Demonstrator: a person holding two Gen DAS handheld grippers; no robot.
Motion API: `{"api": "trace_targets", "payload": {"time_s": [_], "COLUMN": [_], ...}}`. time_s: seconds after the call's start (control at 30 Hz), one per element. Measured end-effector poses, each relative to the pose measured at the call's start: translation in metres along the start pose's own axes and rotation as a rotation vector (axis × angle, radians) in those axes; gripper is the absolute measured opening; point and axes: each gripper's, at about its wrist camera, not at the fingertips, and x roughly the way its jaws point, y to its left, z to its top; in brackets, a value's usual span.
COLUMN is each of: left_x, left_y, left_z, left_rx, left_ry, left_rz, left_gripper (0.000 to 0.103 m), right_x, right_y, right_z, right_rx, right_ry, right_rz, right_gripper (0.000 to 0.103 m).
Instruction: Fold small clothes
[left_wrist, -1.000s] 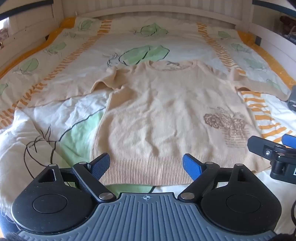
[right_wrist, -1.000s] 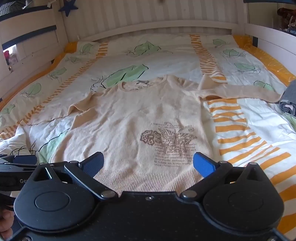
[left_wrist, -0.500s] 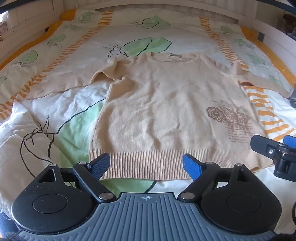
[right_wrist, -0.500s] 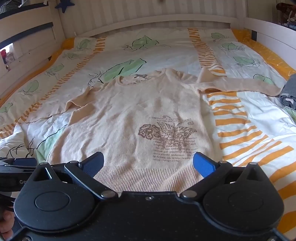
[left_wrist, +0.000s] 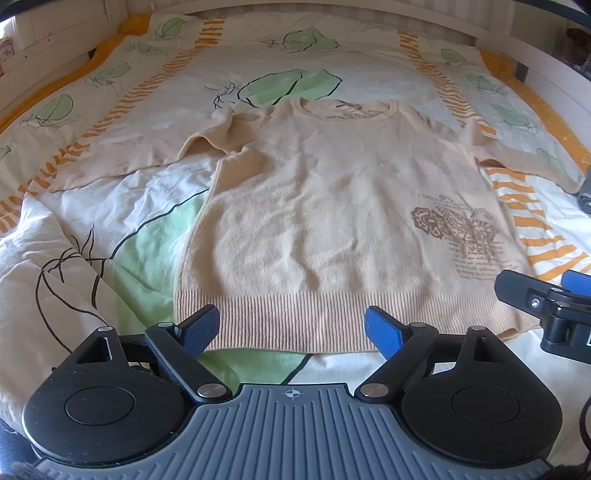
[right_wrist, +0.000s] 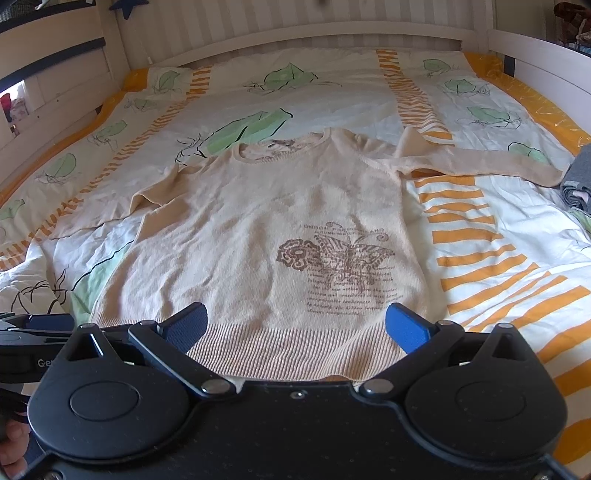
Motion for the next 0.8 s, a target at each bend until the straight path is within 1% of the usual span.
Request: {"api": "trace_targets", "payload": {"time_s": [0.8], "left_x": [0.0028], "left_y": [0.0009], "left_z": [-0.0016], "left_rx": [-0.013], "left_ry": [0.011], "left_rz": [-0.005], "left_gripper": [0.086], "right_x": [0.0028], "right_y": [0.0035], "right_z": [0.0014], "right_rx": [-0.017], "right_ry": [0.009], "right_rz": [0.002], "right_gripper": [0.102]}}
